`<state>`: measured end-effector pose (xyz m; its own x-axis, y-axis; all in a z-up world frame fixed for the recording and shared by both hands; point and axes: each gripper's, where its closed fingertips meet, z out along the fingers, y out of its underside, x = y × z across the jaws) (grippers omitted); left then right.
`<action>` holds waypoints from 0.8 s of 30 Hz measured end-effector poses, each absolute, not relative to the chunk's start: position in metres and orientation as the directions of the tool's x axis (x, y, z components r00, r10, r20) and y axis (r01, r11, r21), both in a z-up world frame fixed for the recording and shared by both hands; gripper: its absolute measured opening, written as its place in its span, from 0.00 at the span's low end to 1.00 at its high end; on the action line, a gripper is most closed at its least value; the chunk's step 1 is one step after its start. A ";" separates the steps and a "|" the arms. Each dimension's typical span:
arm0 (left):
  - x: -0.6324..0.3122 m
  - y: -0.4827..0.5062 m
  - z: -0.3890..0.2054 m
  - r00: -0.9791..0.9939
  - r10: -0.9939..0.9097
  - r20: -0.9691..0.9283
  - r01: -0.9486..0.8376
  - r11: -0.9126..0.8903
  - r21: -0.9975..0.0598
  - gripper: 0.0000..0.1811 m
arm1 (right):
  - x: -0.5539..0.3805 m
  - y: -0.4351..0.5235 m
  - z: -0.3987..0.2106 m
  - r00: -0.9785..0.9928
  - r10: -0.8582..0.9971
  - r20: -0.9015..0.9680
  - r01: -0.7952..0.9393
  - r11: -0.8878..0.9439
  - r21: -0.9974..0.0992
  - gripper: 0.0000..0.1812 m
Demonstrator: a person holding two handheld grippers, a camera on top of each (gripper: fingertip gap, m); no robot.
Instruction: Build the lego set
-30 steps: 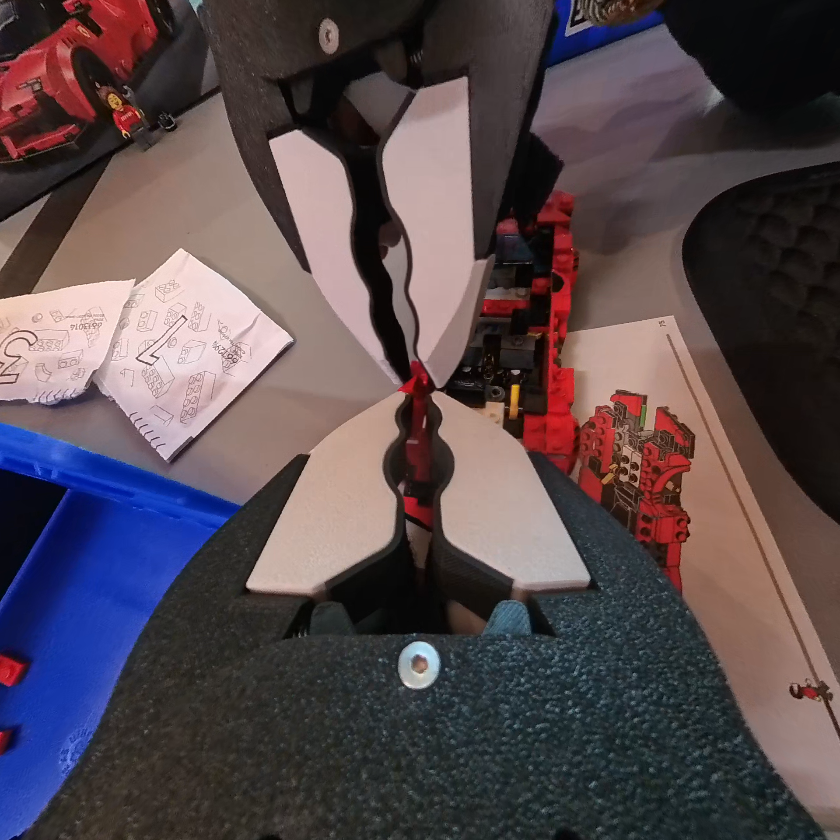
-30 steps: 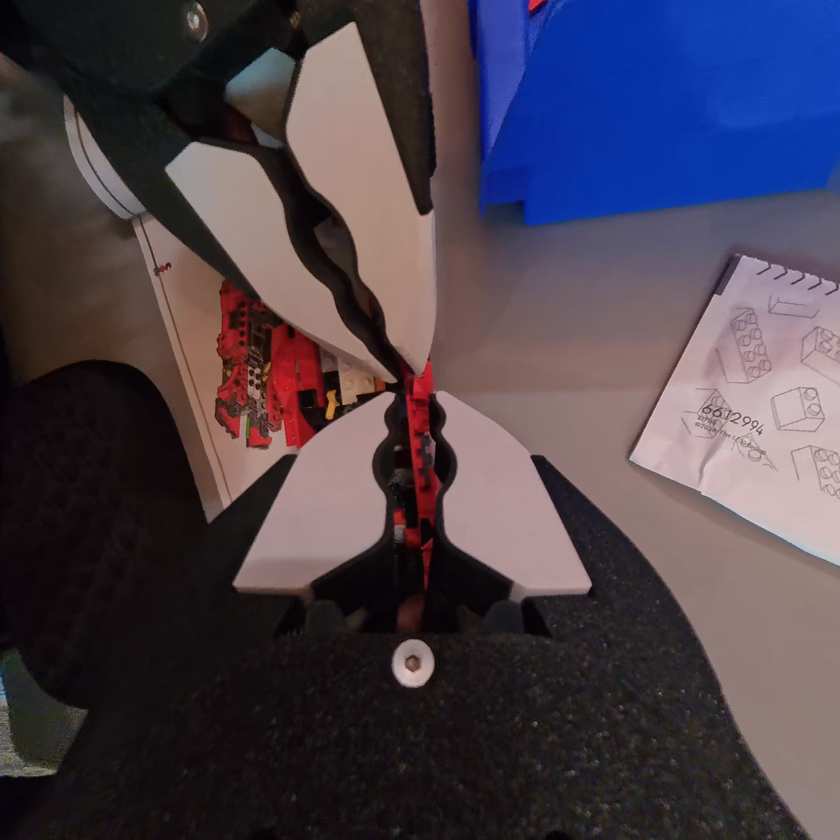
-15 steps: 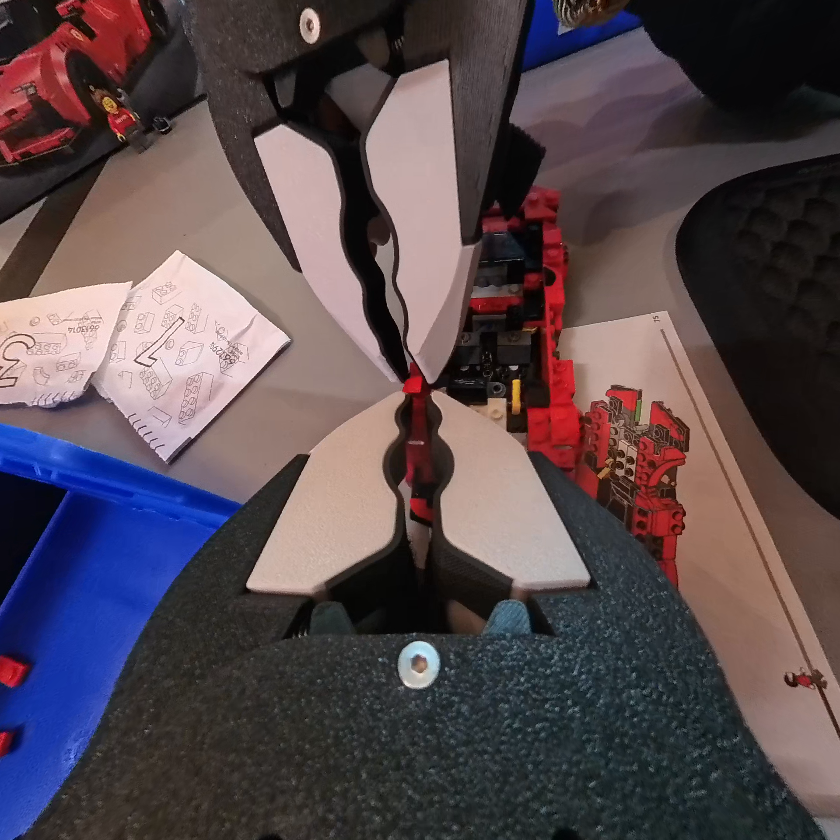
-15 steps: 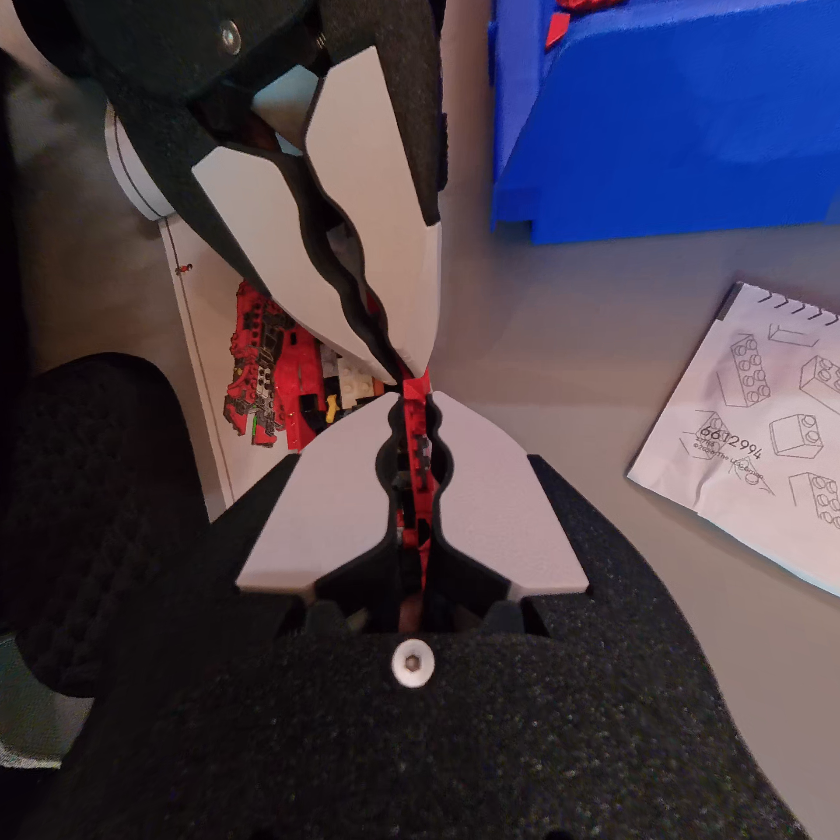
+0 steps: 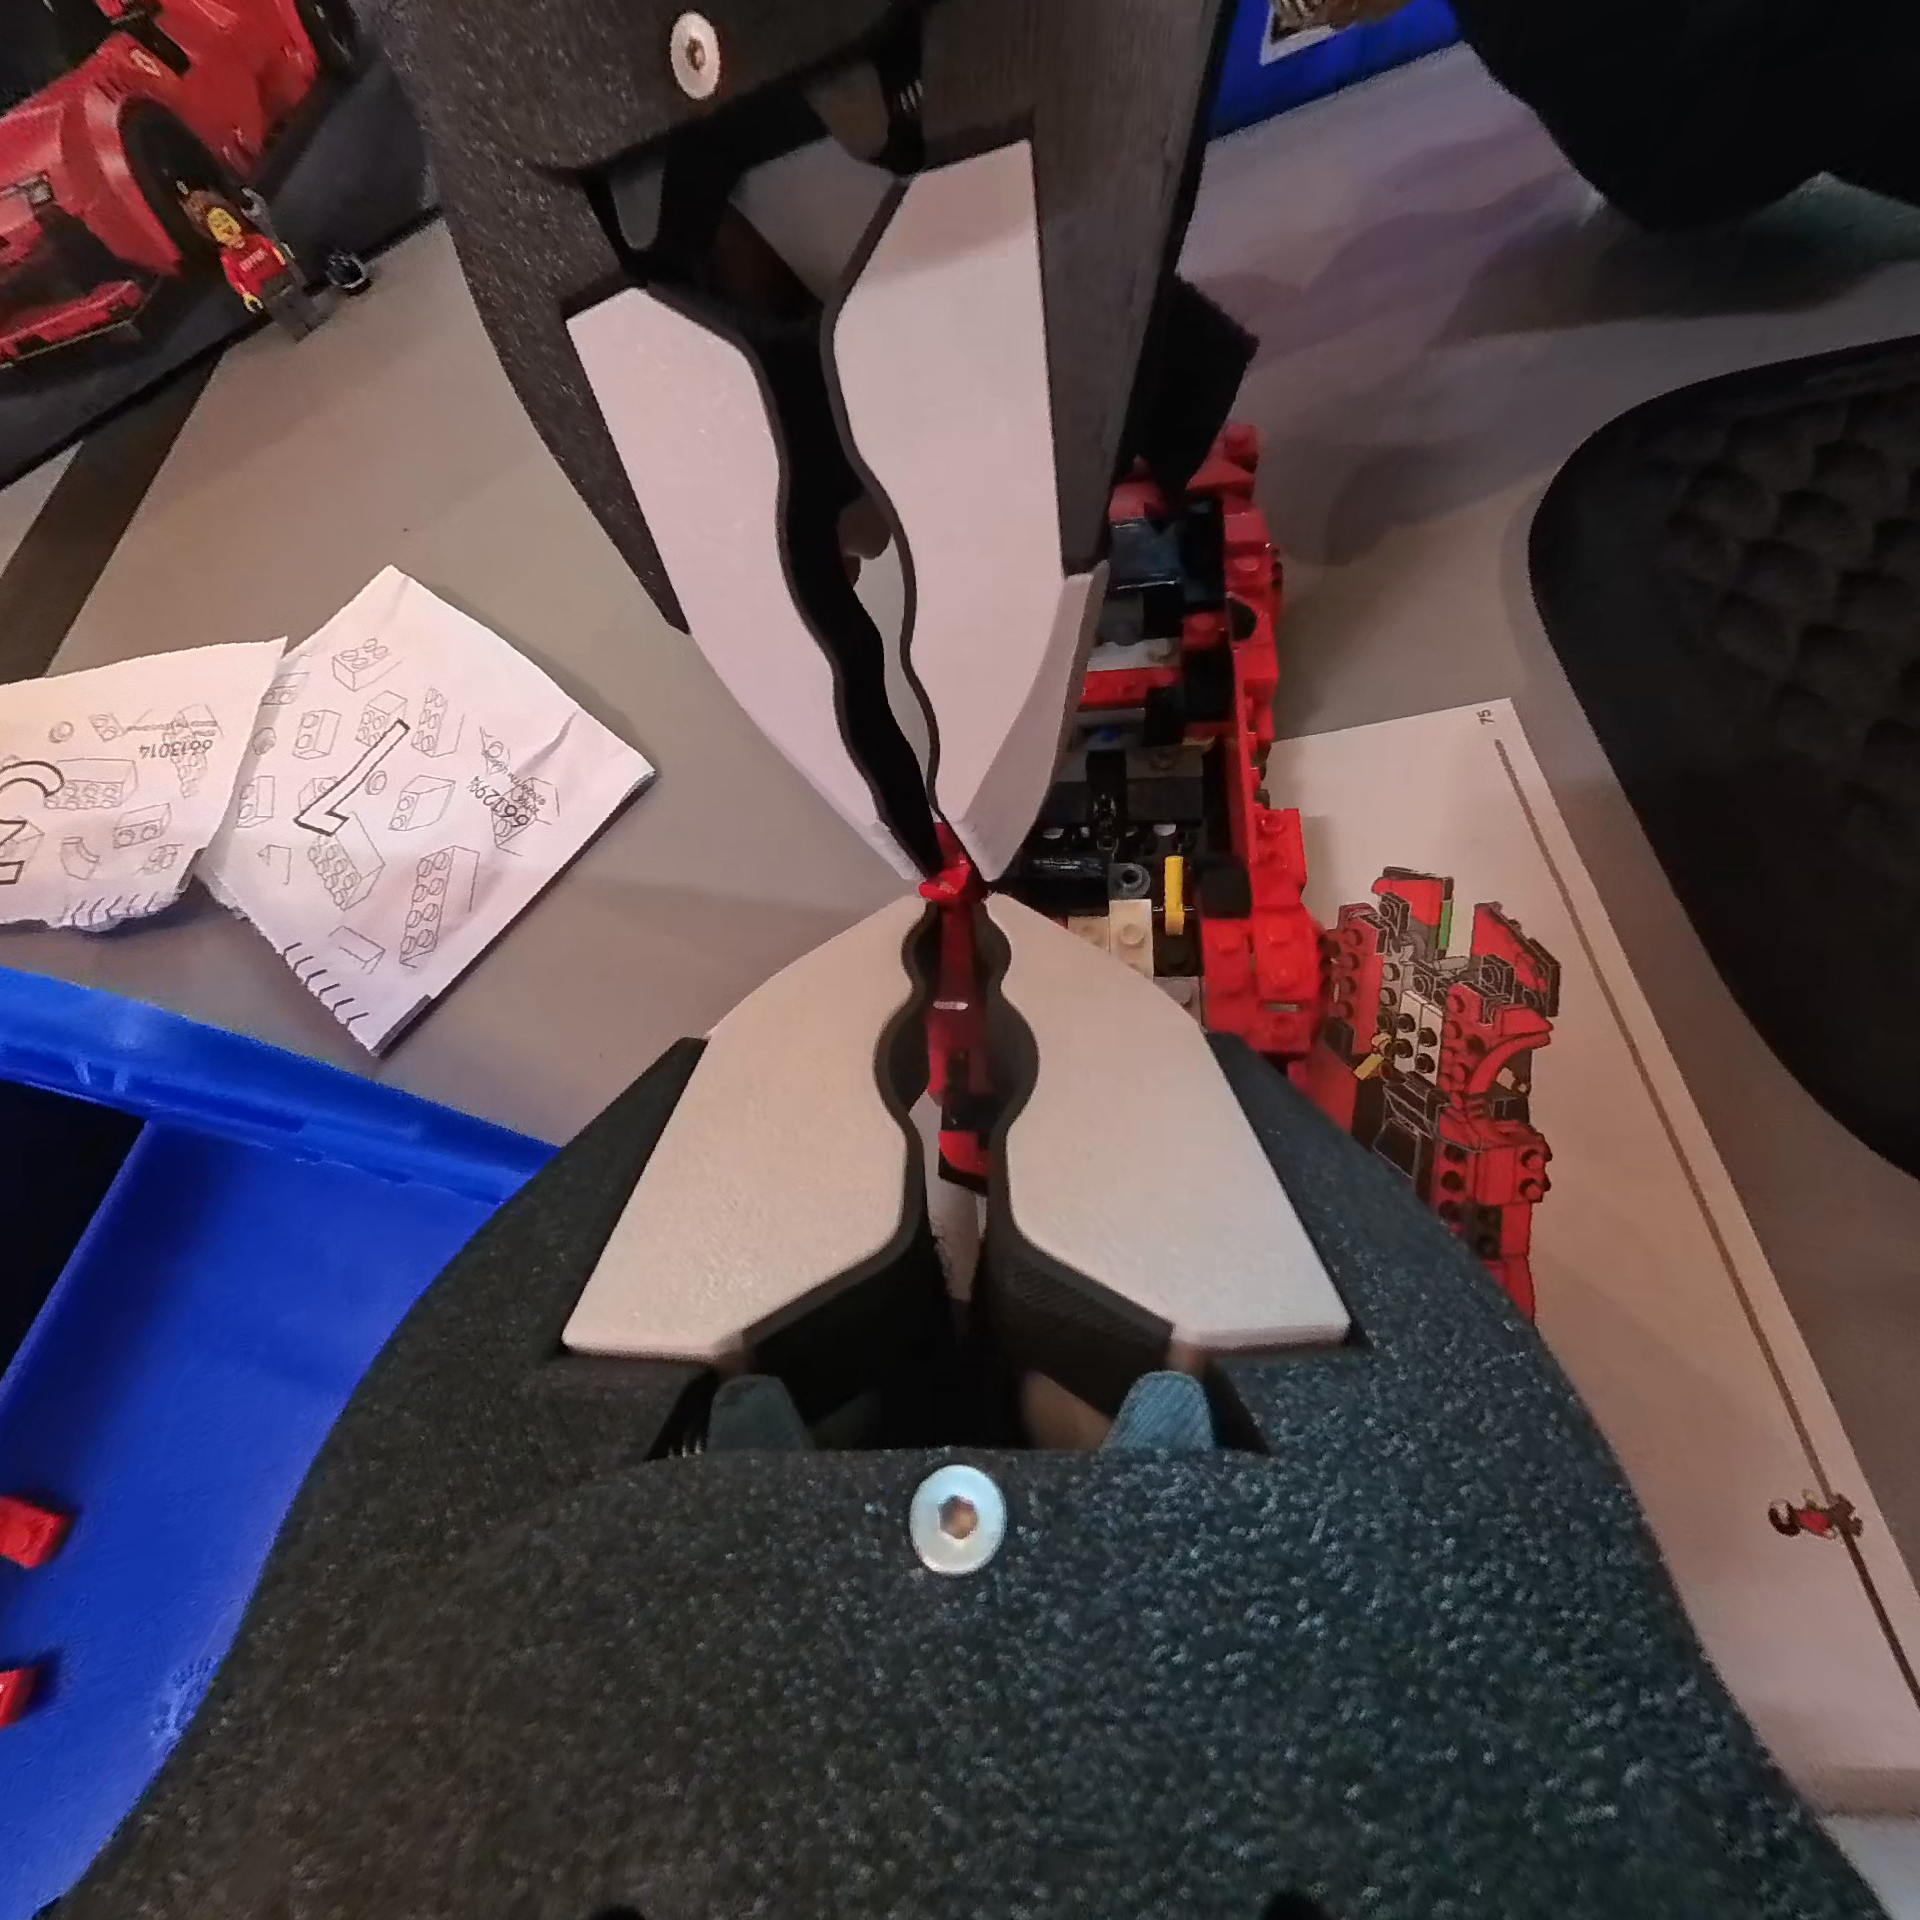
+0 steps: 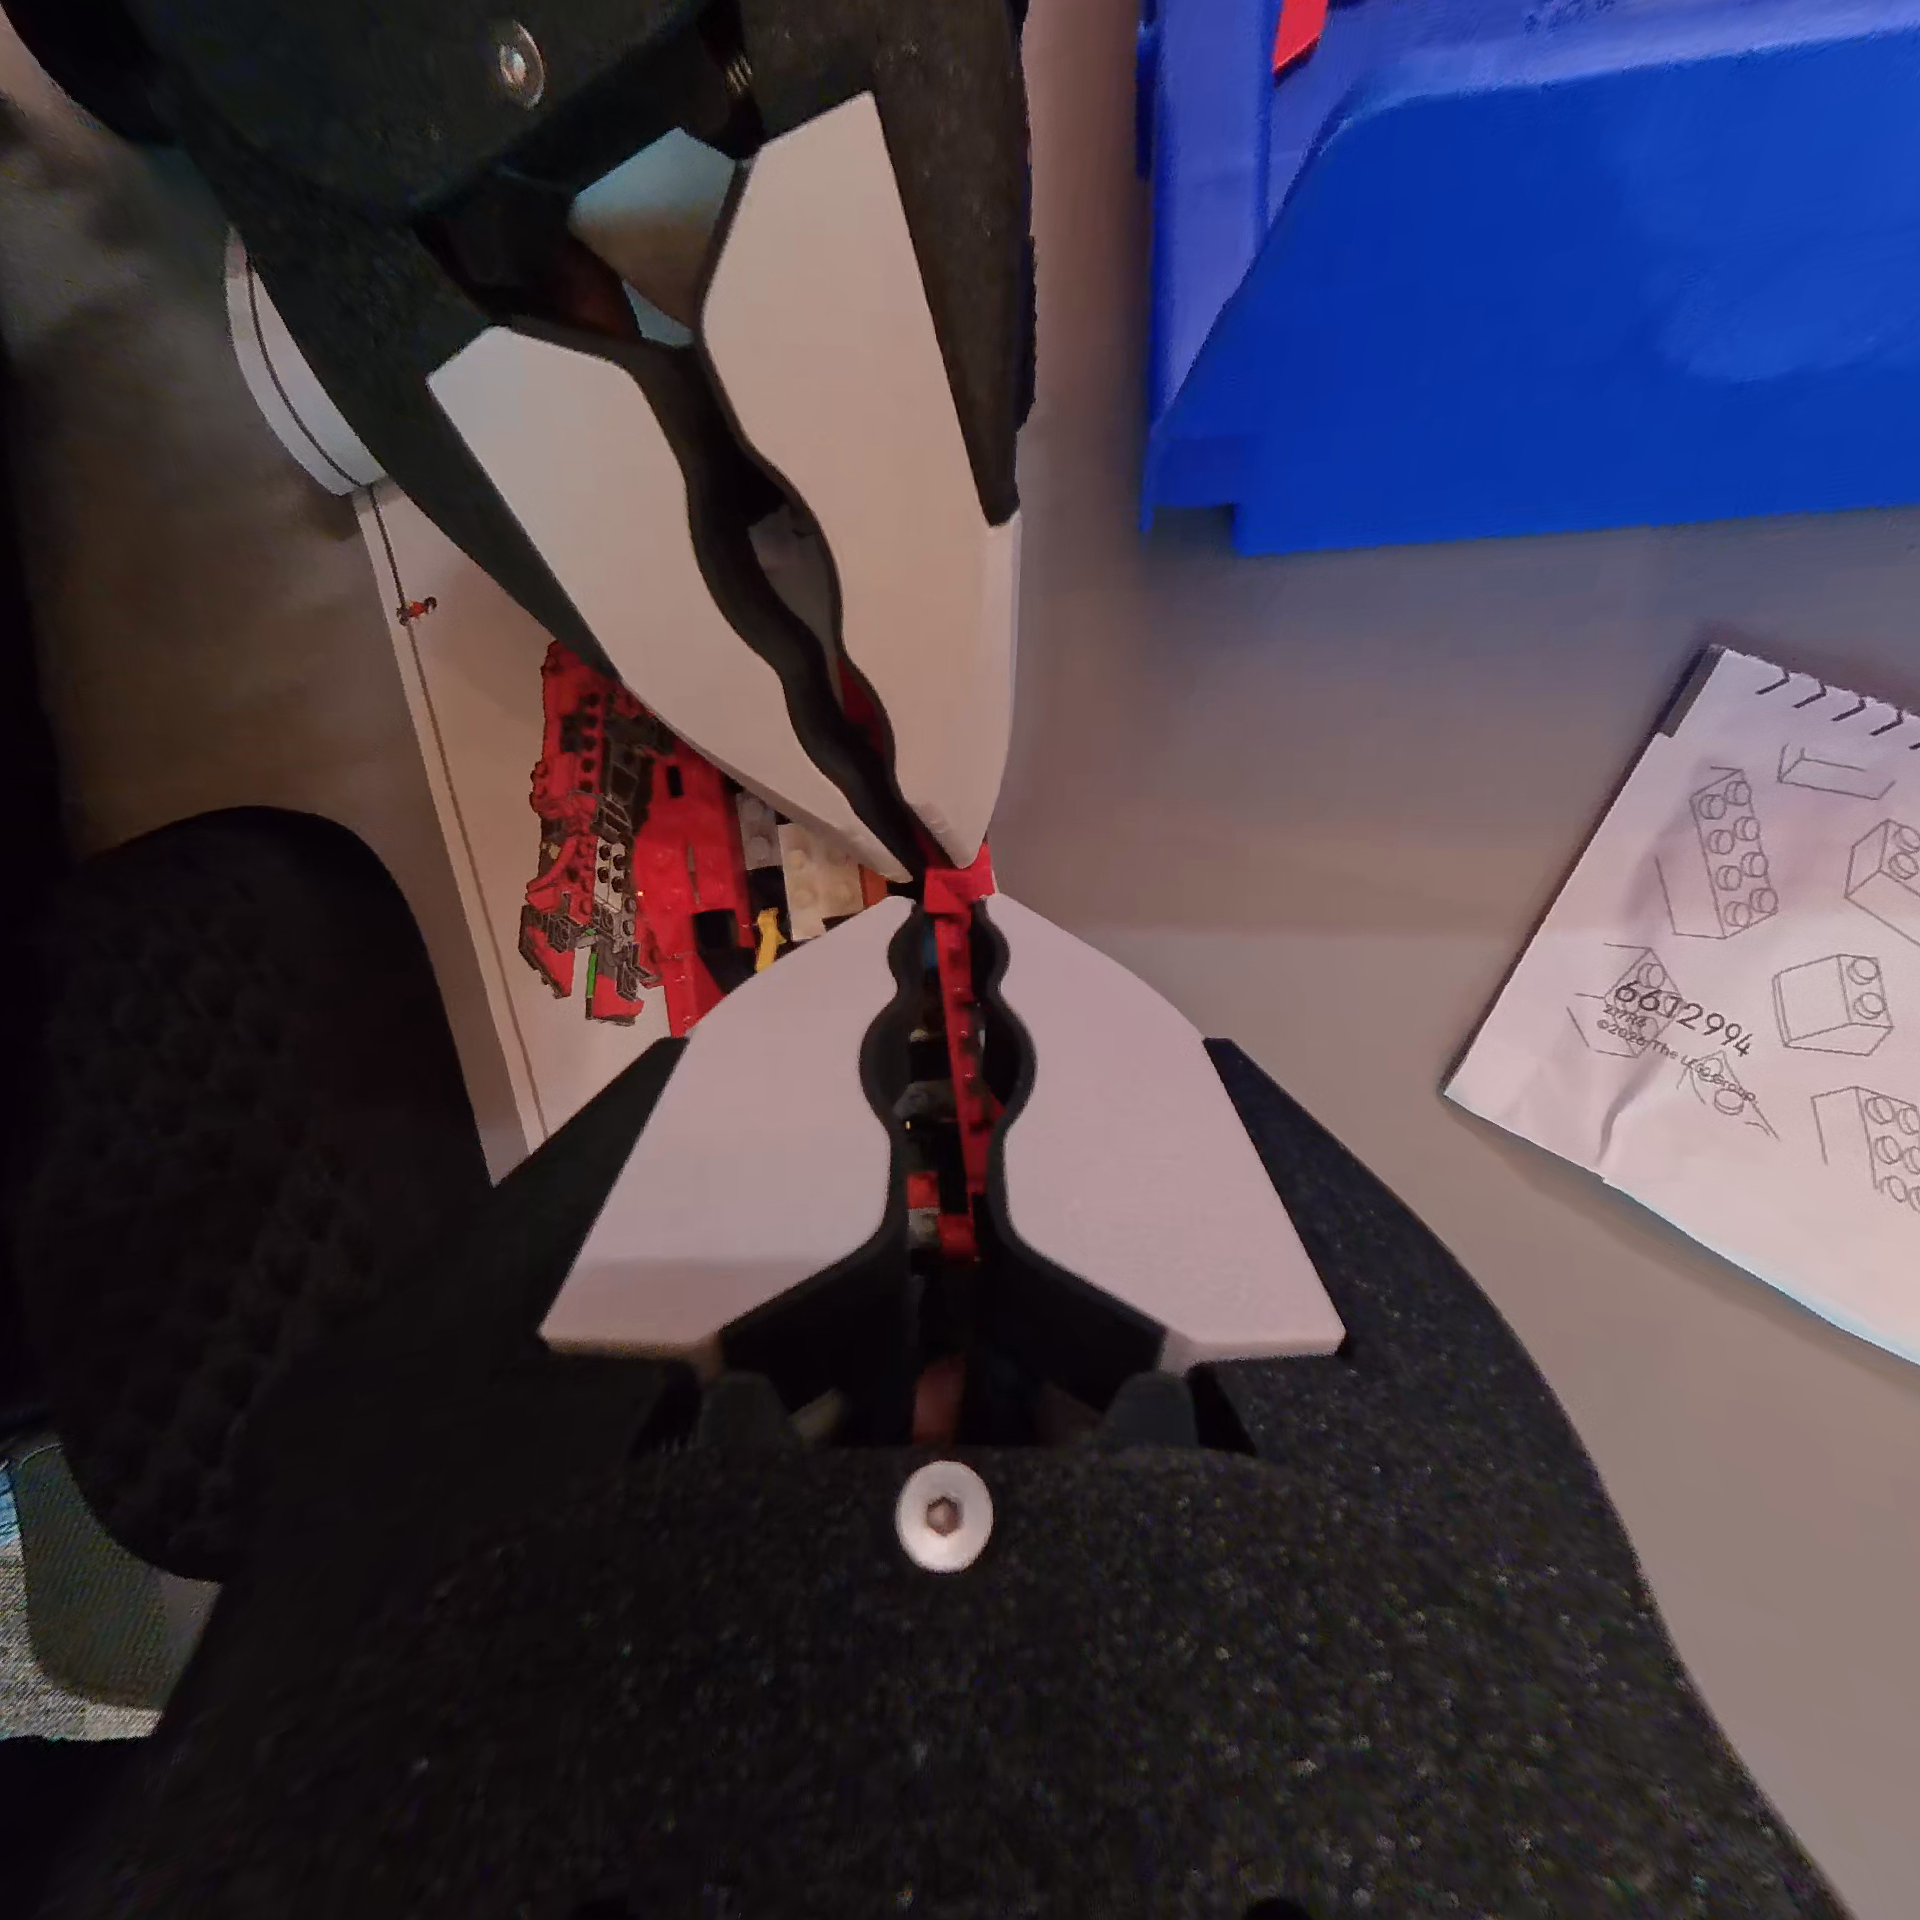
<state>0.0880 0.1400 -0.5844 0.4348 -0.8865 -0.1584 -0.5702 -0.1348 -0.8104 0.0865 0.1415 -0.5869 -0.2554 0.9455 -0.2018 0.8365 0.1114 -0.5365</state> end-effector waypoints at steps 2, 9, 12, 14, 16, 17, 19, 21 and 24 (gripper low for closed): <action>0.088 0.140 -0.585 0.435 -0.887 -0.156 -0.570 -0.137 -0.810 0.03 | 0.087 0.142 -0.587 -0.252 0.947 -0.201 0.838 0.109 -0.534 0.04; 0.090 0.138 -0.585 0.420 -0.895 -0.150 -0.578 -0.136 -0.805 0.03 | 0.088 0.142 -0.589 -0.254 0.947 -0.196 0.841 0.117 -0.528 0.04; 0.089 0.137 -0.585 0.417 -0.897 -0.148 -0.581 -0.138 -0.802 0.03 | 0.088 0.142 -0.589 -0.257 0.947 -0.193 0.839 0.120 -0.531 0.04; 0.089 0.136 -0.585 0.413 -0.899 -0.146 -0.584 -0.139 -0.800 0.03 | 0.087 0.142 -0.587 -0.265 0.946 -0.188 0.835 0.127 -0.536 0.04; 0.088 0.136 -0.585 0.410 -0.900 -0.148 -0.589 -0.137 -0.796 0.03 | 0.087 0.142 -0.586 -0.272 0.946 -0.179 0.832 0.138 -0.538 0.04; 0.088 0.136 -0.585 0.409 -0.900 -0.149 -0.591 -0.137 -0.795 0.03 | 0.087 0.142 -0.586 -0.273 0.945 -0.179 0.832 0.139 -0.536 0.04; 0.088 0.136 -0.585 0.408 -0.901 -0.146 -0.592 -0.140 -0.793 0.03 | 0.087 0.142 -0.587 -0.275 0.944 -0.181 0.835 0.142 -0.532 0.04; 0.088 0.136 -0.586 0.406 -0.903 -0.141 -0.594 -0.144 -0.791 0.03 | 0.087 0.141 -0.588 -0.278 0.943 -0.185 0.838 0.143 -0.527 0.04; 0.088 0.135 -0.586 0.402 -0.908 -0.121 -0.600 -0.161 -0.784 0.03 | 0.087 0.142 -0.588 -0.278 0.943 -0.183 0.839 0.145 -0.524 0.04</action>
<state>0.0883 0.1350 -0.5855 0.4020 -0.9076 -0.1208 -0.5997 -0.1612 -0.7838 0.0875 0.1415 -0.5883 -0.2777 0.9430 -0.1834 0.8391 0.1452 -0.5242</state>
